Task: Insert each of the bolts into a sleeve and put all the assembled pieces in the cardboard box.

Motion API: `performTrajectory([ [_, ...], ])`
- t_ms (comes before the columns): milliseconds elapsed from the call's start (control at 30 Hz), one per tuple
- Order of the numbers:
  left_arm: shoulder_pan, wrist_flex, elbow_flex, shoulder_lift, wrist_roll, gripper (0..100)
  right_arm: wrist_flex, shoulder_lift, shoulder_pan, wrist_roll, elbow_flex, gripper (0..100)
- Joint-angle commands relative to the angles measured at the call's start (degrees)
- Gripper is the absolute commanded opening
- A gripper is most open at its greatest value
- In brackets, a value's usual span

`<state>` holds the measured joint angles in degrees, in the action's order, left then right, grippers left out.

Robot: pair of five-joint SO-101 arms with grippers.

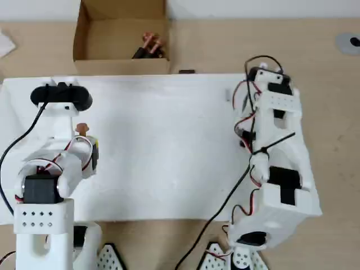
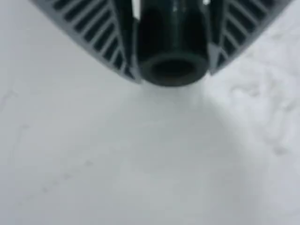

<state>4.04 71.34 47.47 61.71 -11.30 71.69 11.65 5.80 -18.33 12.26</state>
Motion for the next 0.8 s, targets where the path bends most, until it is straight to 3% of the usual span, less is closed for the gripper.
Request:
performTrajectory([
  [0,-0.8,0.1,-1.0,1.2,-0.4,1,0.3,-0.4,-2.2,4.0,-2.6,9.5],
  [200,-0.8,0.1,-1.0,1.2,-0.4,1,-0.2,-0.4,-3.4,7.1,-2.9,17.8],
  [767,-0.8,3.7,-6.0,0.7,-0.4,1,3.3,-0.2,-3.2,3.0,-2.2,17.8],
])
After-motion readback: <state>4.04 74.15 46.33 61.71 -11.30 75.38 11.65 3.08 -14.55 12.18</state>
